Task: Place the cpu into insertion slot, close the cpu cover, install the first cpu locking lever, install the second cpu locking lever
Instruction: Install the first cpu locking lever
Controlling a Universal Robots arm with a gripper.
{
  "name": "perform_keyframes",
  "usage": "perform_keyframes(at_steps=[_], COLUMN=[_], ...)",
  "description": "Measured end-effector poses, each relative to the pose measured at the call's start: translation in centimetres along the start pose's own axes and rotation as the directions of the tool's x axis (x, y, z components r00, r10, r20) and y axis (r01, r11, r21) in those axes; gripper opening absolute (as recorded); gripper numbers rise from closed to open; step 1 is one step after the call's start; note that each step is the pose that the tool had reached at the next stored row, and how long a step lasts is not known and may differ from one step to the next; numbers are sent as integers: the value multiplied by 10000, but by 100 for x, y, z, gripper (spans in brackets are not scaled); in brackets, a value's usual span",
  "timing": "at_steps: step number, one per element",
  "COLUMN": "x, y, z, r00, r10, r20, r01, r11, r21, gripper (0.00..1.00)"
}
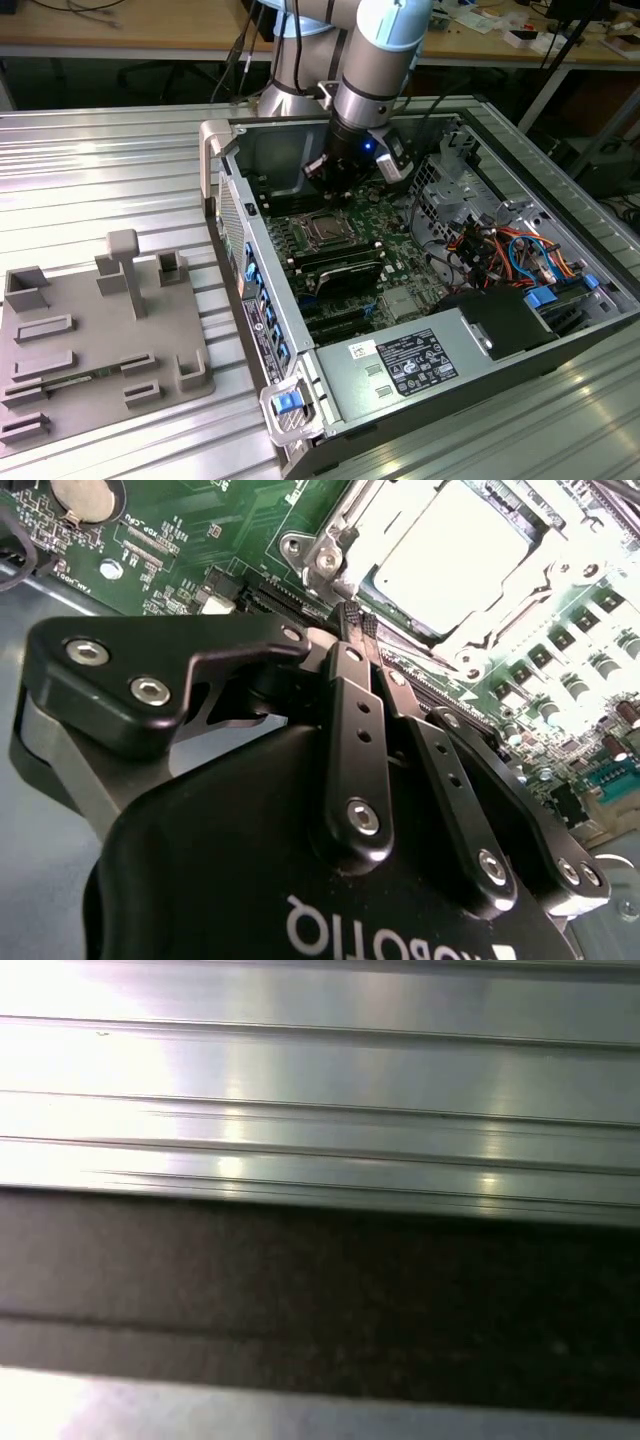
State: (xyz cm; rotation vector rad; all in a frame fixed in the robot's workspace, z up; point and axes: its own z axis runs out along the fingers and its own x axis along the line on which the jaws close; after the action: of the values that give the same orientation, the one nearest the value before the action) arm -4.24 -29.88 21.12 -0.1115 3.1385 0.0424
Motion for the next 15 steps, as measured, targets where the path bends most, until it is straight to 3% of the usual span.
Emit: perform_keyframes(at_steps=[4, 10, 15], x=[43, 41, 28], y=[13, 77, 80], z=[-15, -23, -23], r00=[10000, 10000, 10000], r10=[2, -5, -6], r20=[-1, -2, -2], r01=[-2, 5, 6], r11=[10000, 10000, 10000], r21=[1, 1, 1], gripper=[11, 11, 11])
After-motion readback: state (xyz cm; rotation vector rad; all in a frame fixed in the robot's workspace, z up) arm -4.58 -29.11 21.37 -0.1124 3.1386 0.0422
